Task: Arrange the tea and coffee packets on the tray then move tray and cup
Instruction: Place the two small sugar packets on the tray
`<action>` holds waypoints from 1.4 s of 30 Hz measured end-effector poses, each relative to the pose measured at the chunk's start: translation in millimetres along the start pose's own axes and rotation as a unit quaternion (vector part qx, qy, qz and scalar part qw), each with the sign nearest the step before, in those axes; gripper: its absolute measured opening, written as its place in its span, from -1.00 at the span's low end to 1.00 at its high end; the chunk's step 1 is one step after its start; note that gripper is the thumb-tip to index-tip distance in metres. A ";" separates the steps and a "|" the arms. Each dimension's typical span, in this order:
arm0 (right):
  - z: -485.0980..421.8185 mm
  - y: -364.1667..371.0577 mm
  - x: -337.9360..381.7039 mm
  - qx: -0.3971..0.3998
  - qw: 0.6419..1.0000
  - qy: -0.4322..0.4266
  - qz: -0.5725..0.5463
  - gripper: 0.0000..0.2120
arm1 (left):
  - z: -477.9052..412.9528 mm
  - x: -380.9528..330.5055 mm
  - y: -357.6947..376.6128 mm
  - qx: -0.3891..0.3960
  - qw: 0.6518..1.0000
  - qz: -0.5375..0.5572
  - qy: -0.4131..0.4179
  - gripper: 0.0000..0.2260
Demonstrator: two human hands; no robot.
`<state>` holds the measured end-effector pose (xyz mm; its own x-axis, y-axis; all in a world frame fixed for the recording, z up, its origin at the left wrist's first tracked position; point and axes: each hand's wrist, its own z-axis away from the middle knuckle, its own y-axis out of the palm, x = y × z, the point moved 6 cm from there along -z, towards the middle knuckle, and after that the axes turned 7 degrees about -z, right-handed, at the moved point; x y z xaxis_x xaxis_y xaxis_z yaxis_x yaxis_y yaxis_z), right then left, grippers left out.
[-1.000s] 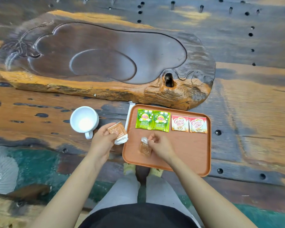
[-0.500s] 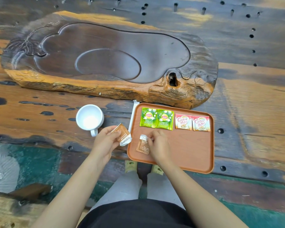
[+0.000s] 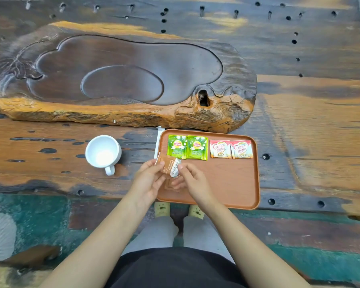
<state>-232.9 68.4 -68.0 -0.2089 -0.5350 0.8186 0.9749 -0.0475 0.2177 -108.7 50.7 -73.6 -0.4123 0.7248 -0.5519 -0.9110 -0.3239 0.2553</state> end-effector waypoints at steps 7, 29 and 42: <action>9.9 -50.5 8.3 -0.146 0.989 -0.022 0.028 -0.89 | 3.8 19.0 23.6 0.051 0.983 -0.172 -0.027 -0.74; -17.5 -74.9 -10.5 -0.149 0.911 0.031 0.384 -0.90 | -1.7 29.9 22.0 -0.067 0.655 -0.702 0.270 -0.72; -7.7 -65.9 -2.1 -0.183 0.888 -0.036 0.421 -0.84 | -6.2 7.8 9.7 -0.138 0.717 -0.607 0.314 -0.82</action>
<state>-296.1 66.1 -88.1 0.6144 -0.4565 0.6435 0.7445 0.0653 -0.6644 -120.8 49.5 -80.4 0.8432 0.1844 -0.5049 -0.5314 0.1435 -0.8349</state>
